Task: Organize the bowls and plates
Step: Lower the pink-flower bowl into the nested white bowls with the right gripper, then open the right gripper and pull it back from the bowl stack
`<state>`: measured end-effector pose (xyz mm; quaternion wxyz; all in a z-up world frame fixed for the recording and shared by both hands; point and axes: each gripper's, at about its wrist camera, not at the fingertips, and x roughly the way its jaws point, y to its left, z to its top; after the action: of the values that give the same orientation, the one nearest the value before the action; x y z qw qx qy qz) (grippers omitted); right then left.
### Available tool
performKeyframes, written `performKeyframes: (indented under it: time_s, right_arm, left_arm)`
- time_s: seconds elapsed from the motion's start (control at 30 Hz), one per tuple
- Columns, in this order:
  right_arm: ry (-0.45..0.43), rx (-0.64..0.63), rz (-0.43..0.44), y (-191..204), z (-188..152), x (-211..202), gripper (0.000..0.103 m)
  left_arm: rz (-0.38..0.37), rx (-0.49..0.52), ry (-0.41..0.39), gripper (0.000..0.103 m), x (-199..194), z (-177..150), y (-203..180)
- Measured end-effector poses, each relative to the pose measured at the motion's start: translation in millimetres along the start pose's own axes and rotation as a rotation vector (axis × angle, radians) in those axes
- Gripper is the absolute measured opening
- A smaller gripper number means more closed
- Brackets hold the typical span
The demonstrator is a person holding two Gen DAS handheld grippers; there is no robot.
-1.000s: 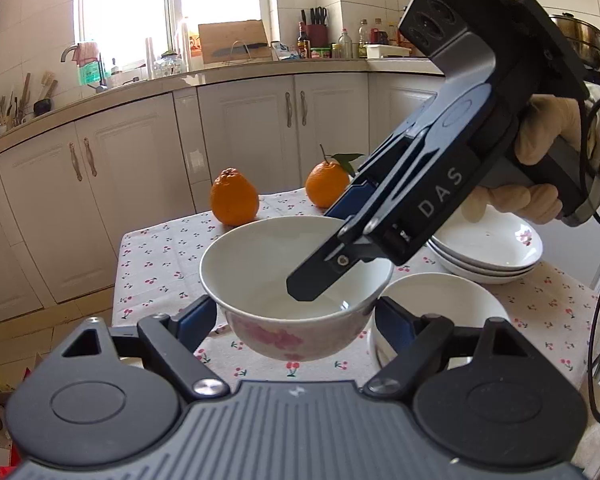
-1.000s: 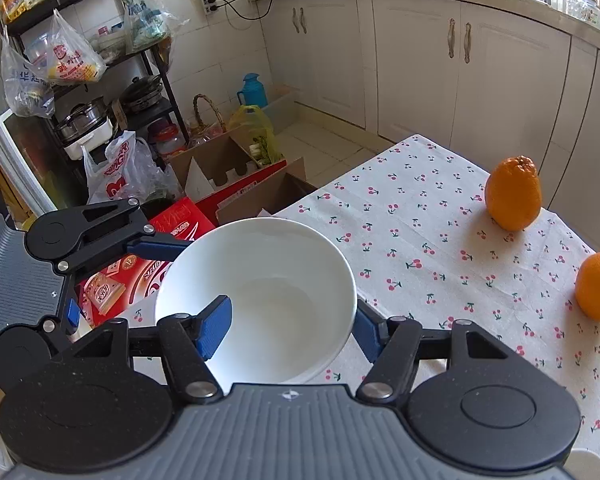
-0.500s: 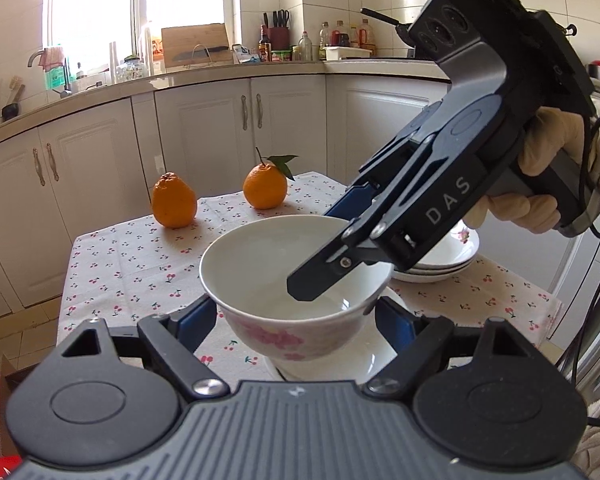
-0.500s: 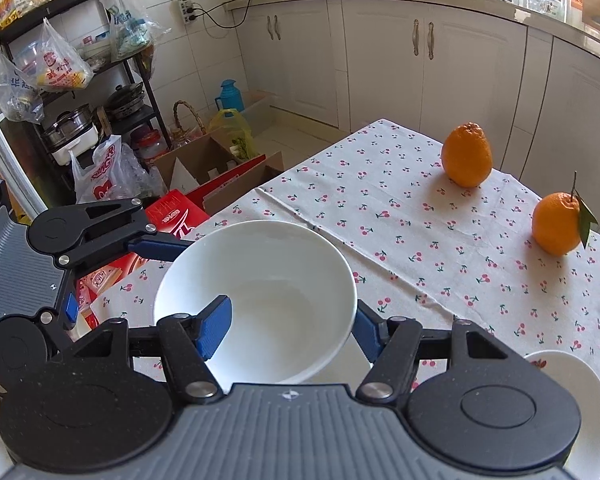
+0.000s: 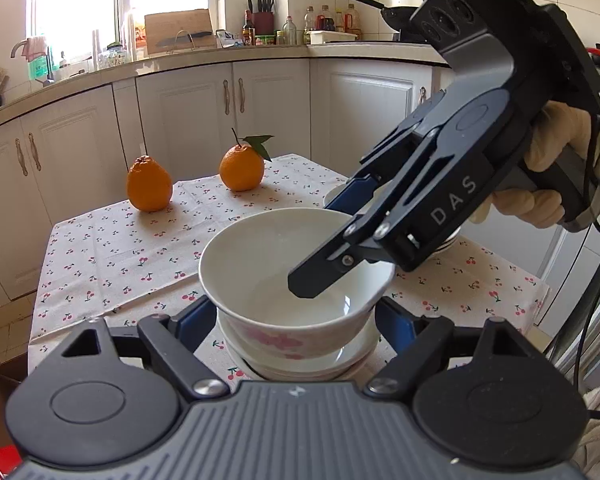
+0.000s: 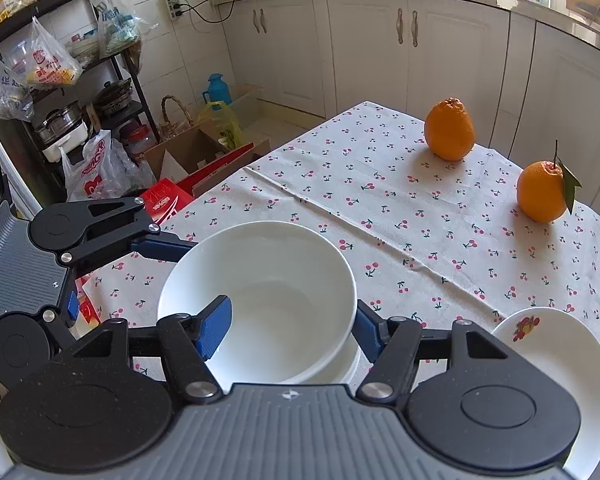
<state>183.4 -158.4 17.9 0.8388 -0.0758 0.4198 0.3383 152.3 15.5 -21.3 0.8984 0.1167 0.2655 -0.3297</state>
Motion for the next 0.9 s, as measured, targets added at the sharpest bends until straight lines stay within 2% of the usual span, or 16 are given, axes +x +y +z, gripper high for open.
performKeyframes:
  time_s: [0.9]
  right_arm:
    - [0.015,-0.016,-0.014,-1.1,-7.6,7.5,0.07]
  left_arm:
    - [-0.02,-0.005,0.04,0.086,11.5,-4.1,0.3]
